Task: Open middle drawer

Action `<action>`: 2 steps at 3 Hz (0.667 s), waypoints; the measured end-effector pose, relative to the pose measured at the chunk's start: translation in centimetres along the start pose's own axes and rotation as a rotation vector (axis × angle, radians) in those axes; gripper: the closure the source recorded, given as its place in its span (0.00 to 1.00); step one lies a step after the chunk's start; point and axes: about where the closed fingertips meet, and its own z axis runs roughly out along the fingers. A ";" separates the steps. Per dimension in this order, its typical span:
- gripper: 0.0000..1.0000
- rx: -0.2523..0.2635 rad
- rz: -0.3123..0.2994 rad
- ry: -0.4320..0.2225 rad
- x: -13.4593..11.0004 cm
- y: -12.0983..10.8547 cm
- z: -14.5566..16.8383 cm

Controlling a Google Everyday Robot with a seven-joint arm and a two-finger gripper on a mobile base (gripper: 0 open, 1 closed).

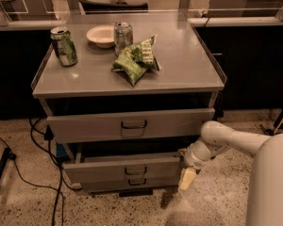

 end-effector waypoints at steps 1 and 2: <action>0.00 -0.053 0.021 0.009 0.6 2.3 -1.5; 0.00 -0.108 0.029 0.030 0.9 4.2 -2.7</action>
Offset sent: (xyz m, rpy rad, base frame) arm -0.0591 -0.0233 0.0444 -0.0244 0.1663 0.0384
